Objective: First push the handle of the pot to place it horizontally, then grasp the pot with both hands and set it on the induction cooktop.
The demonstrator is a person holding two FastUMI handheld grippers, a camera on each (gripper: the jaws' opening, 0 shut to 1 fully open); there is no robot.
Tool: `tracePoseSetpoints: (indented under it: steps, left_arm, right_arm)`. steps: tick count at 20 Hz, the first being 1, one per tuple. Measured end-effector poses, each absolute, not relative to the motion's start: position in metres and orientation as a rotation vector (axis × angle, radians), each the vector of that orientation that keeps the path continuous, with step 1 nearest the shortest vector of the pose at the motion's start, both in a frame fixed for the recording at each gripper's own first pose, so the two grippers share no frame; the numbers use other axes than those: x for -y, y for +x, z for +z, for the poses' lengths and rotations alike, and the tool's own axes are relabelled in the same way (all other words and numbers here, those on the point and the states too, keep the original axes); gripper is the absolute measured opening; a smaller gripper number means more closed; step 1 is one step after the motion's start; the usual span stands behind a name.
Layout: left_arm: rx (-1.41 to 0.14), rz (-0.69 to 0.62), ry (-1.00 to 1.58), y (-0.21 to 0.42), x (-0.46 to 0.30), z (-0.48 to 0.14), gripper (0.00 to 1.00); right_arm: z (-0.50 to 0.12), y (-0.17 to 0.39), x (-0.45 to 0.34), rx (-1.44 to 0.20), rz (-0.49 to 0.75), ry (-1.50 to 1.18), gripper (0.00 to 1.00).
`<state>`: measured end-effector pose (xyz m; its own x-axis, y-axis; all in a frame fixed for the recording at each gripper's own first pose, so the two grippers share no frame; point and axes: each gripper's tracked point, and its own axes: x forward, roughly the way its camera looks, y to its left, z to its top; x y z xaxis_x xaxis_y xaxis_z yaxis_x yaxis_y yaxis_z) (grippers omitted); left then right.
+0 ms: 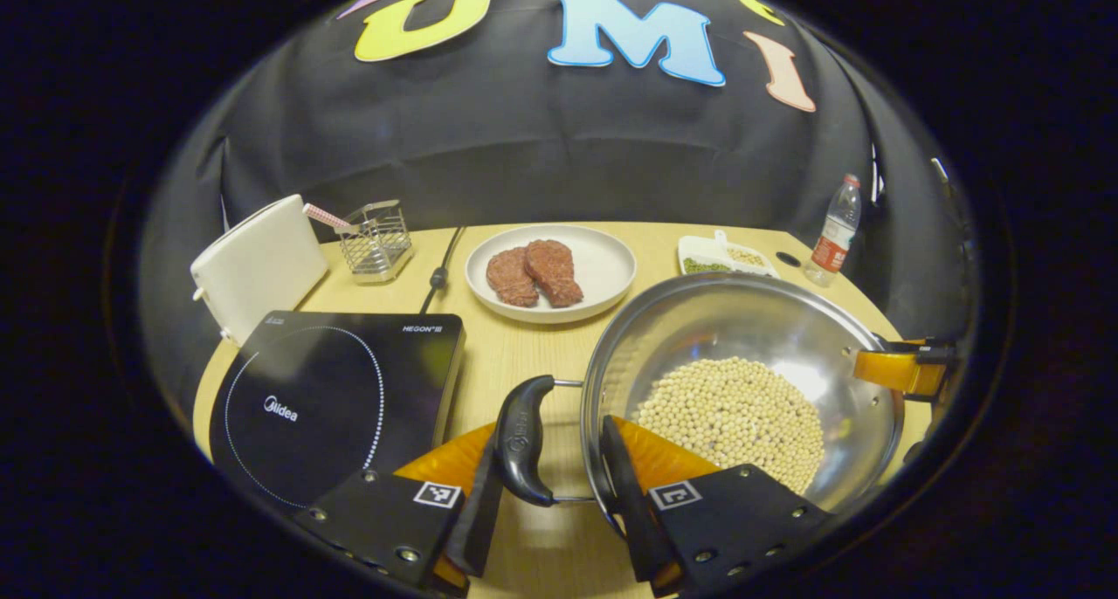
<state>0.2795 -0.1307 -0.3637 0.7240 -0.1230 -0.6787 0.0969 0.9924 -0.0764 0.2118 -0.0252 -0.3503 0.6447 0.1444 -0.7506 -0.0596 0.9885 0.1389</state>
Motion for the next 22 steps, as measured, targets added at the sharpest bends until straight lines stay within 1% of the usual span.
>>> tracePoseSetpoints:
  steps: [1,2,3,4,5,6,7,8,9,10,11,12,13,14,18,19,20,21,22]
  left_arm:
    - [-0.746,-0.114,-0.056,0.280,0.131,-0.361,0.59]
    - [-0.751,-0.113,-0.065,0.281,0.131,-0.361,0.59]
    - [-0.755,-0.112,-0.063,0.280,0.130,-0.362,0.55]
    - [-0.761,-0.114,-0.059,0.279,0.130,-0.361,0.57]
    - [-0.769,-0.112,-0.057,0.278,0.130,-0.362,0.60]
    - [-0.765,-0.112,-0.058,0.278,0.130,-0.360,0.57]
    - [-0.761,-0.111,-0.057,0.277,0.129,-0.358,0.57]
    - [-0.753,-0.109,-0.061,0.276,0.126,-0.353,0.57]
    - [-0.744,-0.107,-0.063,0.273,0.123,-0.346,0.58]
    - [-0.742,-0.108,-0.064,0.271,0.118,-0.339,0.60]
    - [-0.739,-0.110,-0.064,0.269,0.113,-0.334,0.57]
    - [-0.737,-0.112,-0.060,0.268,0.107,-0.329,0.57]
    - [-0.731,-0.117,-0.051,0.267,0.102,-0.323,0.54]
    - [-0.723,-0.123,-0.042,0.267,0.096,-0.318,0.57]
    - [-0.710,-0.135,-0.038,0.265,0.070,-0.304,0.57]
    - [-0.705,-0.135,-0.034,0.263,0.063,-0.301,0.60]
    - [-0.700,-0.133,-0.033,0.262,0.054,-0.298,0.57]
    - [-0.697,-0.130,-0.036,0.259,0.046,-0.296,0.57]
    - [-0.694,-0.126,-0.042,0.258,0.037,-0.294,0.57]
  right_arm:
    - [-0.351,0.214,0.024,-0.855,0.112,0.093,0.51]
    - [-0.350,0.214,0.024,-0.854,0.113,0.078,0.51]
    - [-0.348,0.212,0.023,-0.850,0.109,0.075,0.51]
    - [-0.346,0.210,0.023,-0.854,0.106,0.070,0.47]
    - [-0.346,0.209,0.022,-0.856,0.103,0.068,0.51]
    - [-0.343,0.206,0.022,-0.858,0.095,0.066,0.47]
    - [-0.338,0.205,0.021,-0.846,0.090,0.060,0.51]
    - [-0.332,0.204,0.020,-0.836,0.087,0.050,0.47]
    - [-0.327,0.202,0.018,-0.828,0.083,0.050,0.51]
    - [-0.322,0.199,0.014,-0.832,0.081,0.055,0.51]
    - [-0.318,0.196,0.010,-0.836,0.080,0.064,0.48]
    - [-0.312,0.194,0.006,-0.834,0.077,0.072,0.51]
    - [-0.308,0.191,0.001,-0.833,0.074,0.075,0.51]
    - [-0.303,0.188,-0.004,-0.831,0.070,0.079,0.51]
    - [-0.288,0.177,-0.026,-0.818,0.051,0.096,0.51]
    - [-0.285,0.175,-0.033,-0.818,0.052,0.098,0.51]
    - [-0.282,0.175,-0.041,-0.816,0.054,0.101,0.51]
    - [-0.278,0.174,-0.048,-0.810,0.057,0.101,0.51]
    - [-0.275,0.173,-0.055,-0.807,0.060,0.099,0.47]
